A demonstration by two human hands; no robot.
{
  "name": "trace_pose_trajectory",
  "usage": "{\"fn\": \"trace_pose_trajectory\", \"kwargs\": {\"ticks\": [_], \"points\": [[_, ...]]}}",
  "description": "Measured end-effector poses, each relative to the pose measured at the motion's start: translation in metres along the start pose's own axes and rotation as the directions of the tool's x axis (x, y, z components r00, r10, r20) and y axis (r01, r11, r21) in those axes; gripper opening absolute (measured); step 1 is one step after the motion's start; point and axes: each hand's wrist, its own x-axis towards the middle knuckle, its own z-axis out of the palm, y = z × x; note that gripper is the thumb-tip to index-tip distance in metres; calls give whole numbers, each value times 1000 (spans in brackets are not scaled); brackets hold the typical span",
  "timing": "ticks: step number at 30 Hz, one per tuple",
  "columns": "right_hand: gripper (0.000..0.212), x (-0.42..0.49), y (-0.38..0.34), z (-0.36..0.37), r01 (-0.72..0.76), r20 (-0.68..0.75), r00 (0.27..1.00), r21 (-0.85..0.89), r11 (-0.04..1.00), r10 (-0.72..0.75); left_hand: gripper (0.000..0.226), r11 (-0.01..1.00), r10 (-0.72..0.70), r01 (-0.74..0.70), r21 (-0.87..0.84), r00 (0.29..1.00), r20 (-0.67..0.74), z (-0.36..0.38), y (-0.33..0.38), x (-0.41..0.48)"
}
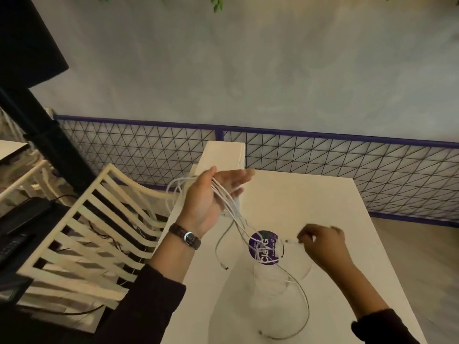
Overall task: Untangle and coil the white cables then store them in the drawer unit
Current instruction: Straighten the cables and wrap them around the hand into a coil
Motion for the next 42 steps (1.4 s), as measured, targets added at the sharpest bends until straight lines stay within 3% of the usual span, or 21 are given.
{"fn": "trace_pose_trajectory", "kwargs": {"ticks": [3,5,7,10,13,17,19,20,23,25,27,29,32,37,42], "points": [[32,-9,-54,-25,206,-60,978,450,869,-201,58,976,-106,91,197,992,66,1,-12,2],[20,-13,-88,-35,272,-64,954,597,754,-293,54,968,-131,109,227,987,88,4,-16,3],[25,-13,-113,-37,271,-25,939,669,692,-344,53,959,-145,112,260,983,110,10,-17,2],[32,-7,-130,-38,148,112,930,758,635,-351,51,913,-172,106,393,975,137,12,-20,1],[42,0,-131,-43,-28,339,840,806,591,-423,48,873,-191,72,483,960,203,5,-19,2],[39,1,-134,-39,-157,438,763,839,520,-476,48,785,-150,13,620,974,169,-1,-14,-1],[25,-1,-134,-35,-159,450,747,836,526,-489,50,674,-16,-49,737,997,82,-4,-13,-3],[23,-2,-133,-35,-163,466,743,823,544,-481,56,564,69,-97,820,995,70,-8,-13,-4],[28,-2,-128,-37,-174,556,704,738,652,-441,72,267,178,-196,944,972,152,-12,-14,-9],[26,-1,-127,-43,-121,590,687,668,734,-424,74,149,211,-234,961,957,200,-10,-14,-10],[20,-2,-130,-51,-34,596,692,590,807,-407,77,115,249,-255,960,943,221,-8,-15,-13],[17,-2,-134,-58,63,571,715,523,850,-405,64,174,276,-259,950,939,205,-4,-15,-16],[18,-3,-136,-62,143,523,730,511,847,-439,46,417,291,-243,876,949,124,1,-12,-17],[18,-5,-136,-61,129,481,753,562,817,-449,53,776,296,-136,616,941,-165,3,-5,-3],[15,-3,-137,-62,63,479,775,591,805,-412,71,945,258,-204,255,945,-201,12,2,9]]}}
